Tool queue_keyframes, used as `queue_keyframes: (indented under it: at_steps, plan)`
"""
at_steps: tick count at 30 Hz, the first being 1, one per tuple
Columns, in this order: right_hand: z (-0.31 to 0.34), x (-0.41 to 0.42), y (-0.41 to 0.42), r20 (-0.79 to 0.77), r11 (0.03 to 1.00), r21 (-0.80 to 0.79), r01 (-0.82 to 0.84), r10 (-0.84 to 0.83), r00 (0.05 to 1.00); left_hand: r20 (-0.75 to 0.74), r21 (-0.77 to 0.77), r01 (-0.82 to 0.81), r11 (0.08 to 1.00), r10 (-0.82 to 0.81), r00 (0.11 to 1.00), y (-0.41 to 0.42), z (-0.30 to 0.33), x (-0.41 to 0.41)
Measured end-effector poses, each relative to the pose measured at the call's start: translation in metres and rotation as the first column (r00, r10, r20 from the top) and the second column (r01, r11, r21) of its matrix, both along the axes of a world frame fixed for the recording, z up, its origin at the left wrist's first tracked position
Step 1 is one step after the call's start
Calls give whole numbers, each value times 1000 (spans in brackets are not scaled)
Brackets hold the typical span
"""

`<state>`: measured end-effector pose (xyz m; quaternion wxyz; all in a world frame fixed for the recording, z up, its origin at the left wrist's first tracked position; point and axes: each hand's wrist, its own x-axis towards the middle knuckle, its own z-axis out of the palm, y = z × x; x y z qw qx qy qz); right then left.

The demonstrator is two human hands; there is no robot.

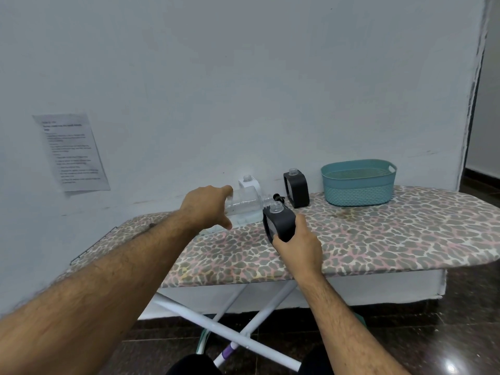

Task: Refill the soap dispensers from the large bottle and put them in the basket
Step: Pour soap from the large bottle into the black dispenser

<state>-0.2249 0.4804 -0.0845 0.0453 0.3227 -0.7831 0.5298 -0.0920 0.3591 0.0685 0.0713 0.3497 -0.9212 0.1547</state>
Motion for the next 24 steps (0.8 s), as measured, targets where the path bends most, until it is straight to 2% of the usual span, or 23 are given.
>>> queue_keyframes:
  at_steps: [24]
  plan:
    - [6,-1,4,22,999,-13,-48,48,999,-6,3,9,1000,-9,1000,-2,-1,-2]
